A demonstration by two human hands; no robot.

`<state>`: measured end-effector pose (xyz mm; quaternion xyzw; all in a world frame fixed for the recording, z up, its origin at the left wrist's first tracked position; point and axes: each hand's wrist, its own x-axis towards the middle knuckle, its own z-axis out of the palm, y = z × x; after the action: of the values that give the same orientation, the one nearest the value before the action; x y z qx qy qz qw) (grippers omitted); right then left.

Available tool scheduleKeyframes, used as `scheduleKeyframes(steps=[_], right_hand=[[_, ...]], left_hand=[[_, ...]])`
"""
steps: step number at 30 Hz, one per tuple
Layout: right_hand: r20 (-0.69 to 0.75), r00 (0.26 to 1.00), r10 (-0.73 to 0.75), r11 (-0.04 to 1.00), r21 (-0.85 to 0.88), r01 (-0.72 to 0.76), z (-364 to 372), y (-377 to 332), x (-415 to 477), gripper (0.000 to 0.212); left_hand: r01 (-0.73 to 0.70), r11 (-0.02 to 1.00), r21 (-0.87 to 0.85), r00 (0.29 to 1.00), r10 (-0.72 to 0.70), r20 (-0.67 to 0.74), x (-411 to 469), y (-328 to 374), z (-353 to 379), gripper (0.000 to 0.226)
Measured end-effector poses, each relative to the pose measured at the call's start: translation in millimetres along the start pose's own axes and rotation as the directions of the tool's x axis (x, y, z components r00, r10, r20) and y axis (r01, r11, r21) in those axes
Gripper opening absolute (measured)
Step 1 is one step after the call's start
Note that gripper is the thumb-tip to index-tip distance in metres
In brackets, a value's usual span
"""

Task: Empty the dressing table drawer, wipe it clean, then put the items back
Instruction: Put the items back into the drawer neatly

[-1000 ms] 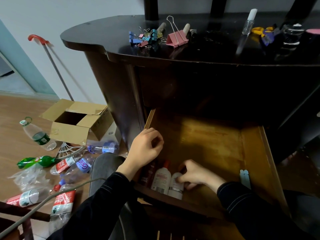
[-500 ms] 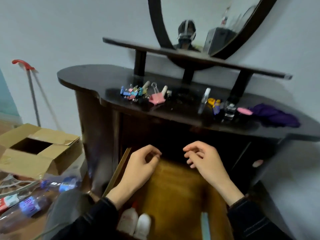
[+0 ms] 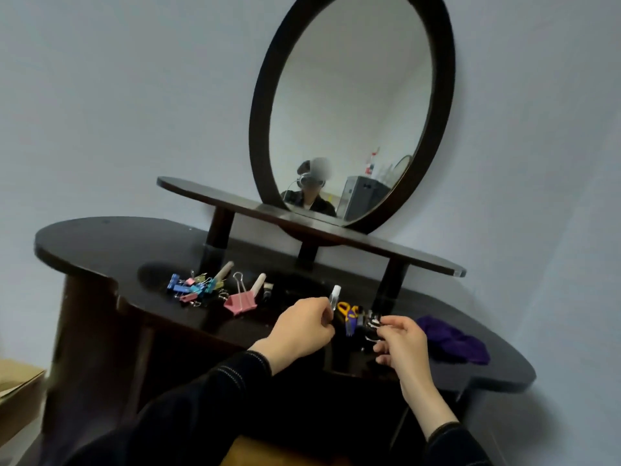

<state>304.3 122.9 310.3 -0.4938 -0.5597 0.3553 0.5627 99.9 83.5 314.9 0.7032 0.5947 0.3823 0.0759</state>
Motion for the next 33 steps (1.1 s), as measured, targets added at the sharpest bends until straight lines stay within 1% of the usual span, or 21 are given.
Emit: scheduleKeyframes(steps=[1,2,4,6,7,8,10,14,16,18,20,22,23,25,27,29,33], right_hand=[[-0.009,1.000,0.007,1.000,0.005,-0.007,-0.7,0.8,4.0,0.014],[-0.020,1.000,0.016,1.000,0.006,-0.016,-0.9,1.4,7.6,0.014],[-0.045,0.999,0.030,1.000,0.011,-0.029,-0.3,1.9,15.1,0.012],[-0.062,0.997,0.042,0.999,0.037,-0.039,-0.2,2.9,22.7,0.011],[-0.065,0.997,0.049,0.998,0.053,-0.046,0.1,3.4,25.8,0.010],[-0.065,0.996,0.054,0.997,0.066,-0.050,0.3,4.0,28.0,0.011],[-0.058,0.997,0.053,0.996,0.071,-0.049,0.8,5.8,30.6,0.012],[-0.057,0.998,0.036,0.997,0.069,-0.032,1.2,8.1,31.6,0.012],[-0.061,0.998,0.032,0.997,0.066,-0.028,1.9,9.0,31.3,0.012],[-0.073,0.997,0.013,0.999,0.038,-0.010,3.0,9.4,30.2,0.010],[-0.084,0.996,-0.043,0.999,-0.036,0.040,4.5,9.2,29.0,0.006],[-0.064,0.992,-0.109,0.980,-0.173,0.096,7.1,6.9,26.9,0.004],[-0.031,0.990,-0.138,0.952,-0.278,0.124,8.6,5.0,25.8,0.007],[0.053,0.983,-0.176,0.849,-0.498,0.179,10.8,2.9,23.8,0.016],[0.091,0.980,-0.176,0.754,-0.627,0.193,13.2,0.9,21.5,0.020],[0.074,0.985,-0.155,0.699,-0.696,0.163,15.2,-1.0,20.2,0.020],[0.016,0.989,-0.147,0.636,-0.764,0.107,18.7,-2.0,18.4,0.026]], left_hand=[[-0.015,0.999,0.044,1.000,0.014,0.025,7.9,-1.8,2.4,0.018],[-0.058,0.990,0.129,0.998,0.053,0.039,13.8,-2.9,6.0,0.027],[-0.184,0.940,0.286,0.983,0.169,0.077,20.5,-2.8,16.5,0.041],[-0.287,0.906,0.311,0.955,0.244,0.168,25.4,-0.9,27.4,0.047],[-0.307,0.900,0.310,0.945,0.249,0.214,28.0,0.1,31.0,0.048],[-0.307,0.899,0.311,0.940,0.237,0.243,30.2,0.7,32.9,0.048],[-0.281,0.905,0.319,0.949,0.213,0.231,33.0,1.6,33.7,0.046],[-0.206,0.929,0.308,0.978,0.182,0.103,31.3,3.7,31.9,0.037],[-0.143,0.938,0.317,0.990,0.134,0.050,32.2,4.8,31.5,0.032],[-0.078,0.937,0.341,0.997,0.080,0.009,33.7,6.3,32.1,0.036],[-0.057,0.928,0.368,0.998,0.066,-0.013,34.7,7.3,34.6,0.043],[-0.053,0.912,0.407,0.997,0.069,-0.026,34.3,8.0,37.1,0.043],[-0.047,0.904,0.425,0.997,0.066,-0.031,34.0,8.0,37.9,0.042],[-0.033,0.893,0.449,0.998,0.056,-0.038,33.5,8.3,38.5,0.040],[-0.018,0.890,0.456,0.998,0.043,-0.043,32.4,9.0,37.5,0.038],[0.002,0.887,0.461,0.998,0.025,-0.054,31.3,10.2,35.4,0.036],[0.012,0.891,0.454,0.998,0.015,-0.057,29.0,11.6,32.7,0.035]])
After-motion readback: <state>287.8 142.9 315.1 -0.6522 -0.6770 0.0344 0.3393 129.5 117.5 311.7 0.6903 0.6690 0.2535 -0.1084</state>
